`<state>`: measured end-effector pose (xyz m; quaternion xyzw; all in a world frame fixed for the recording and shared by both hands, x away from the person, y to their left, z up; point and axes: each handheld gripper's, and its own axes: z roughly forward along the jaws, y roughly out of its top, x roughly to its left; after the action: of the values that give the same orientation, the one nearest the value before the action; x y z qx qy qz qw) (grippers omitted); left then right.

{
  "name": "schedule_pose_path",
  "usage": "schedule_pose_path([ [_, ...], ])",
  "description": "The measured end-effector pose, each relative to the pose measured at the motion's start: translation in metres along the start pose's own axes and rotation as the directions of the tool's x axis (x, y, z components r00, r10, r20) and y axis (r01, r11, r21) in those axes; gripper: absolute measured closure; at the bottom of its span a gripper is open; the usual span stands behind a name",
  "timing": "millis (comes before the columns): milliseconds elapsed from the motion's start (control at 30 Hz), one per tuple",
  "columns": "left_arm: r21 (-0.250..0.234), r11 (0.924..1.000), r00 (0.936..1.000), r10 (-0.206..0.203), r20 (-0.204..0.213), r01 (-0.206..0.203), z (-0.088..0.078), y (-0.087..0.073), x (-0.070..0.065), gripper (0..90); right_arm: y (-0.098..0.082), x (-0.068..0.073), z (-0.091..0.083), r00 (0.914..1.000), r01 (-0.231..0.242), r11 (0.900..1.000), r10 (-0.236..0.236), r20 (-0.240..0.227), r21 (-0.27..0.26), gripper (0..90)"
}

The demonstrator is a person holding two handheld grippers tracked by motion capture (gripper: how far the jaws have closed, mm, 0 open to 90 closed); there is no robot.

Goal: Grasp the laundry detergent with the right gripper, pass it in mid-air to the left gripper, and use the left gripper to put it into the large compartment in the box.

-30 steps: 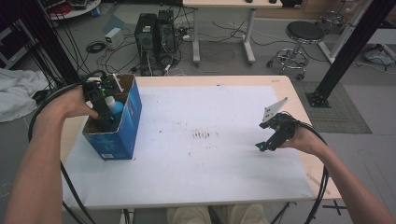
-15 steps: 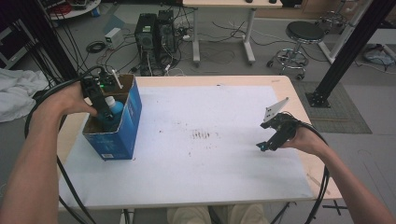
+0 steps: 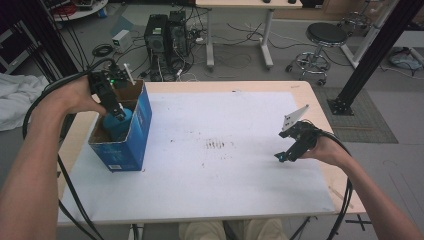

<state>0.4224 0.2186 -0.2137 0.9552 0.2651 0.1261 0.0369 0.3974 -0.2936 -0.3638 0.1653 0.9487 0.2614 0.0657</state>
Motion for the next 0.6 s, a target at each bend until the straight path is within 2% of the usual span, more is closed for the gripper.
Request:
schedule_pose_path([
  [200, -0.037, 0.9963, 0.9969, 0.078, -0.010, -0.078, -0.010, 0.029, -0.018, 22.4, 0.001, 0.001, 0.001, 1.0000, -0.001, 1.000, 0.001, 0.000, 0.002, 13.0],
  [267, -0.037, 0.9963, 0.9969, 0.078, -0.010, -0.078, -0.010, 0.029, -0.018, 21.9, 0.001, 0.001, 0.001, 1.0000, 0.002, 1.000, -0.002, 0.000, 0.002, 13.0],
  [300, -0.055, 0.9923, 0.9939, 0.110, -0.006, -0.110, -0.013, 0.044, -0.027, 21.2, 0.001, 0.001, 0.001, 1.0000, 0.000, 1.000, 0.000, 0.000, 0.001, 13.0],
  [400, -0.069, 0.9893, 0.9917, 0.129, -0.005, -0.129, -0.013, 0.053, -0.033, 21.1, 0.001, 0.002, 0.001, 1.0000, 0.000, 1.000, 0.000, 0.001, 0.000, 13.0],
  [433, -0.076, 0.9857, 0.9886, 0.150, -0.012, -0.150, -0.013, 0.062, -0.038, 19.8, 0.001, 0.001, 0.001, 1.0000, -0.001, 1.000, 0.001, 0.000, 0.001, 13.0],
  [467, -0.076, 0.9857, 0.9886, 0.150, -0.012, -0.150, -0.013, 0.062, -0.038, 19.6, 0.001, 0.001, 0.001, 1.0000, -0.001, 1.000, 0.001, 0.000, 0.001, 13.0],
  [600, -0.087, 0.9793, 0.9830, 0.184, 0.004, -0.183, -0.007, 0.080, -0.048, 19.6, 0.002, 0.001, 0.001, 1.0000, 0.001, 1.000, -0.001, 0.000, 0.001, 13.0],
])
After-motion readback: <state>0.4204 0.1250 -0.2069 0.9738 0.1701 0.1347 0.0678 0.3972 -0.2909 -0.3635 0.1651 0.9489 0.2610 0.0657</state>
